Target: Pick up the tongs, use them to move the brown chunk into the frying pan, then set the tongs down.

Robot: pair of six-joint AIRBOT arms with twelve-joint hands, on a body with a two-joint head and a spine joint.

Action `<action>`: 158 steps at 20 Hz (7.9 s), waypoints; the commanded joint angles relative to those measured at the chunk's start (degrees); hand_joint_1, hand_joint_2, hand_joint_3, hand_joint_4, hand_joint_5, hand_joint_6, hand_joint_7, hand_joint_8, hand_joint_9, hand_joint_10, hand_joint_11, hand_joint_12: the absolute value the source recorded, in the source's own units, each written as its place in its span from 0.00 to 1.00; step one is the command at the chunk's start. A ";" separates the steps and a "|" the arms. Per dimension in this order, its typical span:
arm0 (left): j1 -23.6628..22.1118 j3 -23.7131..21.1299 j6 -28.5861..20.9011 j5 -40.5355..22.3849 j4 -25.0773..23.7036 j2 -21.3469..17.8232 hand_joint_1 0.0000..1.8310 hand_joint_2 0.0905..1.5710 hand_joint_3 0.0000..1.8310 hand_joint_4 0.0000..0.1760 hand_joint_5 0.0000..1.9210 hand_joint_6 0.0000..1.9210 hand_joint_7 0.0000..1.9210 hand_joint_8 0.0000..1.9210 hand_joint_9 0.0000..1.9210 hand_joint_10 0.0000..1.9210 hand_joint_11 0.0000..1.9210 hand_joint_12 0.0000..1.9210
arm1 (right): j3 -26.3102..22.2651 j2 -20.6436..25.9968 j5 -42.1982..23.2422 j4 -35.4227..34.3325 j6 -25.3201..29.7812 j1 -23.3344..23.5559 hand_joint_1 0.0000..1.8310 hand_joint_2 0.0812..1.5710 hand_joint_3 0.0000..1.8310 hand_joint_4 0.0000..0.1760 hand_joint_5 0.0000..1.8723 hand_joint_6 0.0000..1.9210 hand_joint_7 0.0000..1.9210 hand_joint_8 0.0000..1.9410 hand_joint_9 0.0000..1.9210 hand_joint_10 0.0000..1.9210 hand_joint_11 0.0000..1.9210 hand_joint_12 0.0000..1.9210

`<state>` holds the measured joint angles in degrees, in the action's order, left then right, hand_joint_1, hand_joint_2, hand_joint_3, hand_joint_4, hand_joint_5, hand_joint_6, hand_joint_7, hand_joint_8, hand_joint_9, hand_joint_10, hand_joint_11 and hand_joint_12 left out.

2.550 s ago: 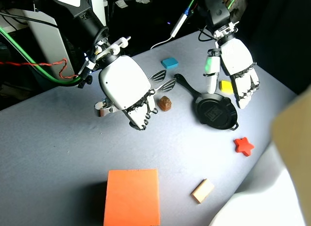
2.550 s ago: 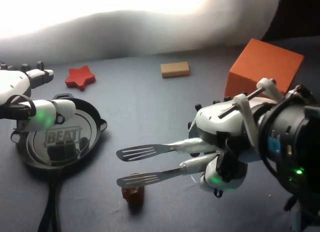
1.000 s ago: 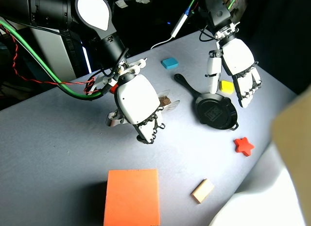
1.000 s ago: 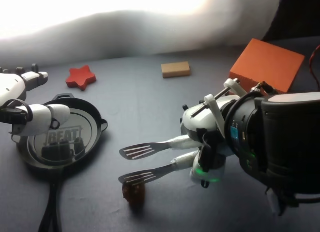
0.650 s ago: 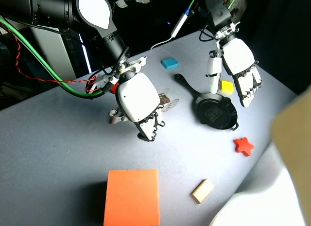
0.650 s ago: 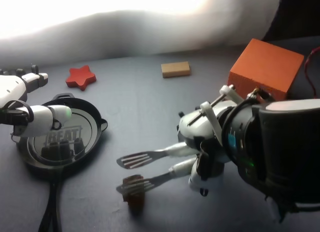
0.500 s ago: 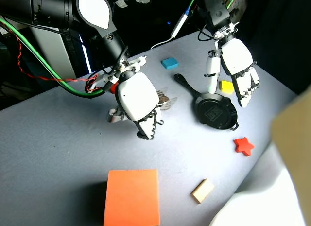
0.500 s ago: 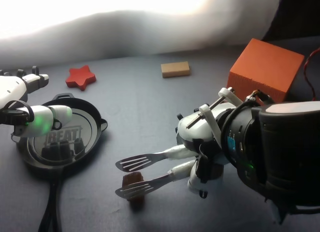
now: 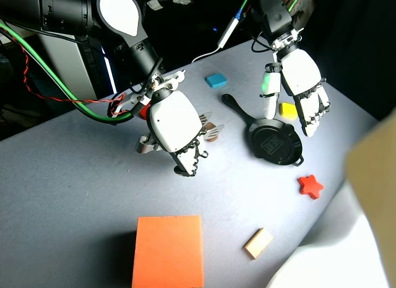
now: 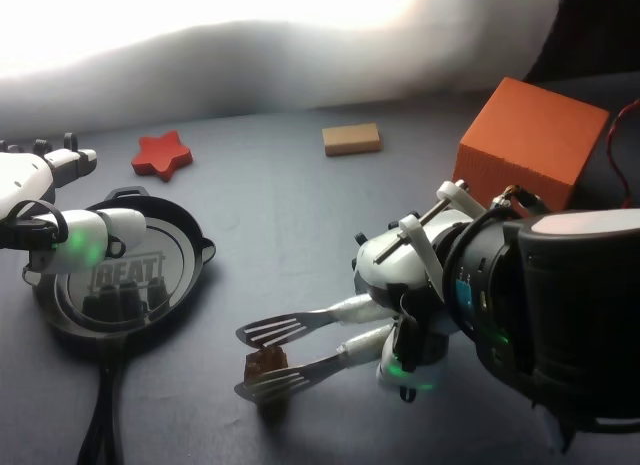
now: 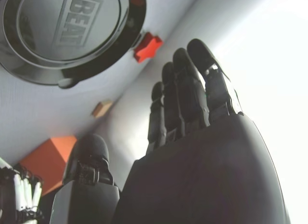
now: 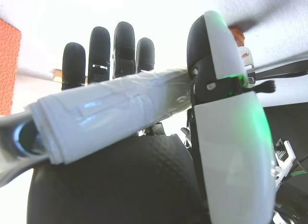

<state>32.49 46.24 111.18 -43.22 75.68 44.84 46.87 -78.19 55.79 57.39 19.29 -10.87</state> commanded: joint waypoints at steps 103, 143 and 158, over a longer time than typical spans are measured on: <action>7.49 11.17 -4.66 -2.79 -2.70 -0.15 0.02 0.80 0.00 0.30 0.08 0.00 0.14 0.00 0.16 0.00 0.00 0.50 | 35.11 -22.66 -23.78 11.93 0.52 2.13 0.59 0.79 0.00 0.00 0.38 0.71 0.48 0.28 0.38 0.46 0.20 0.84; -0.41 -0.02 -0.45 -2.69 -2.68 1.09 0.03 0.81 0.00 0.30 0.08 0.00 0.14 0.00 0.17 0.00 0.00 0.49 | 11.38 3.52 -26.01 27.20 1.72 -5.78 0.53 0.75 0.00 0.00 0.26 0.33 0.36 0.14 0.21 0.43 0.01 0.85; -1.64 -1.26 0.29 -1.81 -2.67 1.08 0.04 0.81 0.00 0.29 0.09 0.00 0.15 0.00 0.17 0.00 0.00 0.51 | 9.75 5.20 -25.25 31.41 6.12 -12.24 0.42 0.70 0.00 0.00 0.09 0.30 0.24 0.06 0.09 0.35 0.00 0.71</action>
<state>31.59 44.93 111.26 -41.34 75.83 46.22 56.42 -73.01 29.80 87.50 25.47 -22.94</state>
